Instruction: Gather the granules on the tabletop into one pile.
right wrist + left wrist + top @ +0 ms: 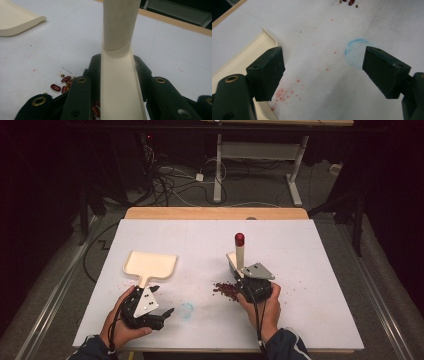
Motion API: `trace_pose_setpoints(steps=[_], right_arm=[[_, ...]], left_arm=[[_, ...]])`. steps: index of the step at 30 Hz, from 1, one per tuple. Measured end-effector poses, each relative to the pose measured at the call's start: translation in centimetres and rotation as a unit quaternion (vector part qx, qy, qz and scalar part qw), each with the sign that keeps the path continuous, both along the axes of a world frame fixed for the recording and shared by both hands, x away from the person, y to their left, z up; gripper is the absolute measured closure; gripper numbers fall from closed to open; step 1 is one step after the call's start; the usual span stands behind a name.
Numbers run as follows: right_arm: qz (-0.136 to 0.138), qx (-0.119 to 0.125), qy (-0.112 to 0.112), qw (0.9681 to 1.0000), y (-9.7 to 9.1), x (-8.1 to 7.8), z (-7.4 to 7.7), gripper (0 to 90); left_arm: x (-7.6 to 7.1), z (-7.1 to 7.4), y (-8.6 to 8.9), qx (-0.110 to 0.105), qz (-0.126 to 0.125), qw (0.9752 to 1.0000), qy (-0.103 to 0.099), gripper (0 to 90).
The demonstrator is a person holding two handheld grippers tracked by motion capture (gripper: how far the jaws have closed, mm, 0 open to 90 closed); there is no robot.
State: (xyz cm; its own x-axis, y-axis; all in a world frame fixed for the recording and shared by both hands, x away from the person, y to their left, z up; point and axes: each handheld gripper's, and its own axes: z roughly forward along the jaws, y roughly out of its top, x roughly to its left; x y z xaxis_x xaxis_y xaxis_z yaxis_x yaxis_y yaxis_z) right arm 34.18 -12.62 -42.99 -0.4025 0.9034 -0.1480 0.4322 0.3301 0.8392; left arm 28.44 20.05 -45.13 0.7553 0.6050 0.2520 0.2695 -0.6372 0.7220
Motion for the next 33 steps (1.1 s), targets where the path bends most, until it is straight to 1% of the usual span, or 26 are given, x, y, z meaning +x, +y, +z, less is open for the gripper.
trace_pose_setpoints(steps=[4, 6, 9, 12, 14, 16, 18, 19, 21, 23, 26, 30, 33], right_arm=[[-0.003, 0.0, -0.003, 1.0, -0.4, 0.1, 0.2, 67.2], [-0.004, 0.001, -0.002, 1.0, -0.7, 0.3, 0.1, 67.2], [-0.006, -0.006, -0.003, 1.0, -1.0, 0.4, 0.0, 67.3], [-0.007, -0.014, -0.002, 0.9999, -1.0, 0.5, -0.4, 67.3], [-0.004, -0.017, -0.004, 0.9998, -0.8, 0.4, -0.6, 67.3], [0.004, -0.022, -0.006, 0.9997, -0.2, 0.1, -0.7, 67.3], [0.013, -0.021, -0.004, 0.9997, 0.5, -0.2, -0.9, 67.2], [0.017, -0.028, -0.008, 0.9994, 0.9, -0.4, -1.0, 67.2], [0.029, -0.032, -0.014, 0.999, 1.5, -0.6, -0.9, 67.2], [0.033, -0.032, -0.016, 0.9988, 1.9, -0.7, -0.9, 67.2], [0.03, -0.023, -0.016, 0.9992, 1.8, -0.6, -0.7, 67.2], [0.028, -0.021, -0.023, 0.9991, 1.5, -0.5, -0.3, 67.2], [0.029, -0.016, -0.026, 0.9991, 0.8, -0.4, 0.2, 67.2]], left_arm=[[0.0, 0.0, 0.1, 0.0, 0.001, 1.0, 0.0, 17.3], [0.0, 0.0, 0.1, 0.001, 0.001, 1.0, 0.0, 17.3], [0.0, 0.0, 0.1, -0.001, 0.002, 1.0, -0.001, 17.3], [0.0, 0.0, 0.1, 0.0, 0.001, 1.0, 0.0, 17.4], [0.0, 0.0, 0.0, 0.0, 0.0, 1.0, -0.001, 17.3], [0.0, 0.0, 0.0, 0.0, 0.0, 1.0, 0.0, 17.3], [0.0, 0.0, 0.0, -0.001, 0.0, 1.0, 0.0, 17.3], [0.0, 0.0, 0.0, -0.002, 0.0, 1.0, 0.0, 17.4], [0.0, 0.0, 0.0, -0.001, 0.0, 1.0, 0.0, 17.4], [0.0, 0.0, 0.0, -0.001, 0.0, 1.0, 0.0, 17.4], [0.0, 0.0, 0.0, -0.001, 0.0, 1.0, 0.0, 17.3], [0.0, 0.0, 0.0, 0.0, 0.0, 1.0, 0.001, 17.3], [0.0, 0.0, 0.1, 0.0, 0.0, 1.0, 0.0, 17.4]])
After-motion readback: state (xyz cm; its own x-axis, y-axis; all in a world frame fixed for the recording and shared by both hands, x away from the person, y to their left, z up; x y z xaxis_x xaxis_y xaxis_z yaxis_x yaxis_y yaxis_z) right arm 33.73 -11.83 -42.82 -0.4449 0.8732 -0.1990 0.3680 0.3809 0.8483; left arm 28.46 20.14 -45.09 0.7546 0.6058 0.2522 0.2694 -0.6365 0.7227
